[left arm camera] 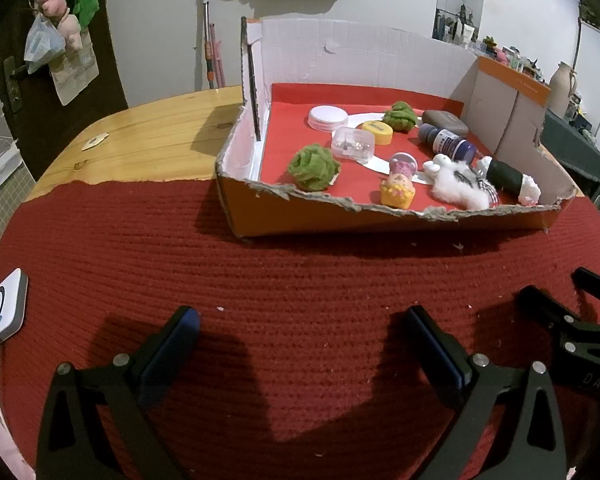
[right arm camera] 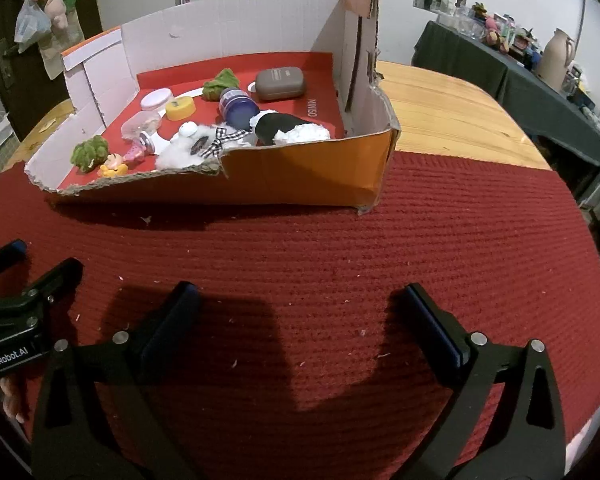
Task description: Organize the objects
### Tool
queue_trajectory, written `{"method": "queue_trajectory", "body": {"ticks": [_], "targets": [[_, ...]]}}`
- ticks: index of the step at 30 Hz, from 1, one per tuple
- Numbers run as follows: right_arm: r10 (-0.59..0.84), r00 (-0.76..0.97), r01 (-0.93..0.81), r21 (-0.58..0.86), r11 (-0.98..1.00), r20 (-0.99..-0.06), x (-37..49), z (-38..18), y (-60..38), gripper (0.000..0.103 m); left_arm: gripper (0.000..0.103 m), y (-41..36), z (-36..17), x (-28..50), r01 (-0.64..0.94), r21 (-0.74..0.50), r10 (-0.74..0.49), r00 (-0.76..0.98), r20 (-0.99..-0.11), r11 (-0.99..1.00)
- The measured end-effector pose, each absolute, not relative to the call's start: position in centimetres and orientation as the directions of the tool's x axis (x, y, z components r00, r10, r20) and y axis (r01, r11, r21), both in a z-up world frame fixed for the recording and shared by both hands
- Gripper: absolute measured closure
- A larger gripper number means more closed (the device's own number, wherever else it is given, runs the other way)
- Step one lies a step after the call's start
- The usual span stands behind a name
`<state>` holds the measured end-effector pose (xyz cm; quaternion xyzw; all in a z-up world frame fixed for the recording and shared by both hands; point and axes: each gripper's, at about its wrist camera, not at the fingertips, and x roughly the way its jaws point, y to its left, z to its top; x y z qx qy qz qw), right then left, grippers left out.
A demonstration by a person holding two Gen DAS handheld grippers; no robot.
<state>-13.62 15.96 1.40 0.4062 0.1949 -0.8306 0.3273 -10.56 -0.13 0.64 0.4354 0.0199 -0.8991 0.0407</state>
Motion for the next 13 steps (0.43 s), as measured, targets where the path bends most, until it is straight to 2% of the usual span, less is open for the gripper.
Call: {"method": "queue_trajectory", "body": {"ticks": [13], "targets": [[-0.384,-0.456,0.702,-0.059,-0.71,-0.802,-13.6,1.39,15.96,0.0,0.0,-0.12,0.65,-10.74,0.092,0.0,-0.057,-0.619,-0.783,-0.996]]}}
